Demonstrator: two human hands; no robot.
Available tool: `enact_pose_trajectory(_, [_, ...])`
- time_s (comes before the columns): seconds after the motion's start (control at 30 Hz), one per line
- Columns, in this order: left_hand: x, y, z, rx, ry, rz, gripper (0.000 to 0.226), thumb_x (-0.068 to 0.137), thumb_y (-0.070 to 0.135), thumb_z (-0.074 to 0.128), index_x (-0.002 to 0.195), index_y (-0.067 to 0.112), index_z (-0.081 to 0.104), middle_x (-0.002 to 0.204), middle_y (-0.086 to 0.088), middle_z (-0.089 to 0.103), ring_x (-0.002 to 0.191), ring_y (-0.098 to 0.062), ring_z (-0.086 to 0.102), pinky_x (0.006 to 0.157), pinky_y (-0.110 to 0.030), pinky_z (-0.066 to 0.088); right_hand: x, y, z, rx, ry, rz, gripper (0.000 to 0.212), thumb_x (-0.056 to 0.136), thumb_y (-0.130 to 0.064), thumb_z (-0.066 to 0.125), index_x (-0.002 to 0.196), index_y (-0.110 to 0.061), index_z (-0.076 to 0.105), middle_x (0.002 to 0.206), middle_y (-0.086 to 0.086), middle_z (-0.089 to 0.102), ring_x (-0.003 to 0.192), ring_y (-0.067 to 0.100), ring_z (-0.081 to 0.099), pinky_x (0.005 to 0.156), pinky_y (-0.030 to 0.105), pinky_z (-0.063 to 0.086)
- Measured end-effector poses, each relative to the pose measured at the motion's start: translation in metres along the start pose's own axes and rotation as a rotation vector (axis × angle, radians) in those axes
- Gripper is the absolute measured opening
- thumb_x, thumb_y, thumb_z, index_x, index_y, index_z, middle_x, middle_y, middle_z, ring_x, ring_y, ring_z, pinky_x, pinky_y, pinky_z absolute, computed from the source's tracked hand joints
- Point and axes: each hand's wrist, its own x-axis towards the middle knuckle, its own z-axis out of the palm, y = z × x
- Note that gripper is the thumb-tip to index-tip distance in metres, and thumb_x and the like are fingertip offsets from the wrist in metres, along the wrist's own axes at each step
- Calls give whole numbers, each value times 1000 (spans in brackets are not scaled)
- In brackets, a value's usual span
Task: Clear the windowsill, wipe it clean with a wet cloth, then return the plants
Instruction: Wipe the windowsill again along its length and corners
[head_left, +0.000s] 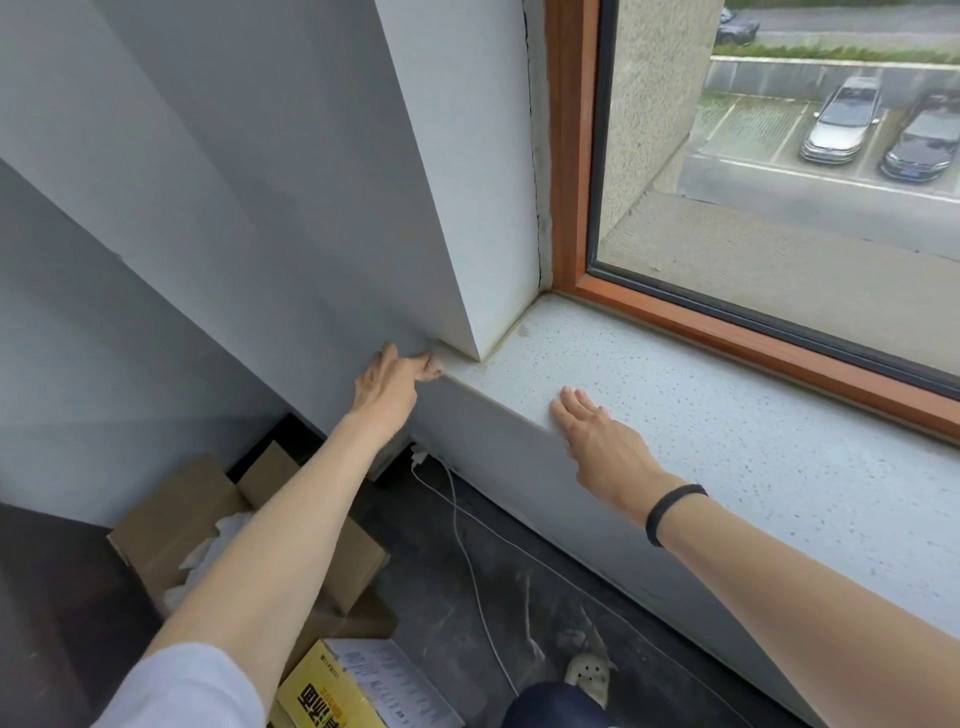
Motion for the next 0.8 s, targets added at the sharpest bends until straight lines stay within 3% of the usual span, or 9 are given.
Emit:
enact_pose_trajectory(0.1, [-14, 21, 0, -46, -57, -21, 25, 94, 20, 35, 99, 29, 58, 110, -4, 50, 100, -35, 52, 84, -44, 46, 1, -1, 0, 6, 2, 5, 72, 94, 5, 43, 152, -10, 4, 160, 7, -3, 147, 22, 4, 113, 28, 26])
enact_pose_trajectory(0.17, [-29, 30, 7, -85, -37, 39, 14, 100, 25, 40, 97, 28, 53, 109, -2, 55, 96, -30, 55, 87, -47, 47, 0, -4, 1, 16, 5, 3, 72, 93, 6, 42, 152, -10, 4, 159, 8, -3, 147, 23, 4, 113, 29, 25])
enact_pose_trajectory(0.23, [-30, 24, 8, -163, 8, -13, 13, 99, 31, 41, 89, 30, 50, 104, -2, 52, 96, -26, 52, 87, -42, 44, -1, -4, 2, 4, 1, 5, 72, 93, 6, 43, 152, -9, 4, 159, 8, -4, 147, 23, 4, 113, 29, 25])
enact_pose_trajectory(0.37, [-11, 18, 5, -335, 41, -184, 44, 87, -6, 38, 99, 30, 59, 104, -5, 42, 101, -32, 49, 81, -37, 40, -2, -3, 2, -10, -8, 7, 73, 93, 6, 43, 152, -10, 4, 160, 7, -3, 147, 22, 4, 112, 28, 26])
enact_pose_trajectory(0.47, [-26, 23, 17, -257, 3, -67, 32, 98, 13, 37, 88, 39, 53, 107, -1, 54, 98, -29, 52, 80, -44, 44, -2, -6, 3, 5, -3, 1, 72, 93, 7, 42, 152, -11, 5, 160, 7, -3, 147, 22, 5, 112, 28, 28])
enact_pose_trajectory(0.53, [-33, 18, 19, -268, -15, -42, 29, 100, 22, 30, 108, 39, 53, 98, 3, 52, 93, -28, 52, 75, -41, 45, -5, -6, 3, 4, 2, 0, 72, 93, 6, 42, 152, -10, 5, 160, 7, -3, 147, 22, 5, 112, 28, 28])
enact_pose_trajectory(0.63, [-10, 7, 14, -249, 25, -171, 53, 92, -6, 38, 127, 31, 56, 106, -6, 43, 101, -32, 49, 87, -45, 46, -7, -5, 4, -5, -10, 1, 72, 93, 6, 43, 152, -10, 5, 160, 7, -2, 147, 22, 5, 112, 28, 27])
enact_pose_trajectory(0.7, [-7, 14, 13, -231, 17, -201, 50, 91, -5, 42, 121, 31, 60, 114, -8, 44, 106, -33, 48, 92, -45, 44, -8, -5, 4, 1, -2, 5, 72, 93, 6, 43, 152, -10, 5, 160, 7, -2, 147, 22, 5, 112, 28, 28])
enact_pose_trajectory(0.8, [-28, 24, 24, -241, 21, -106, 19, 99, 22, 41, 101, 33, 57, 109, -3, 52, 101, -26, 52, 88, -44, 42, -5, -11, 6, 22, 12, 8, 72, 93, 5, 44, 152, -11, 6, 160, 6, -2, 147, 22, 6, 111, 28, 29])
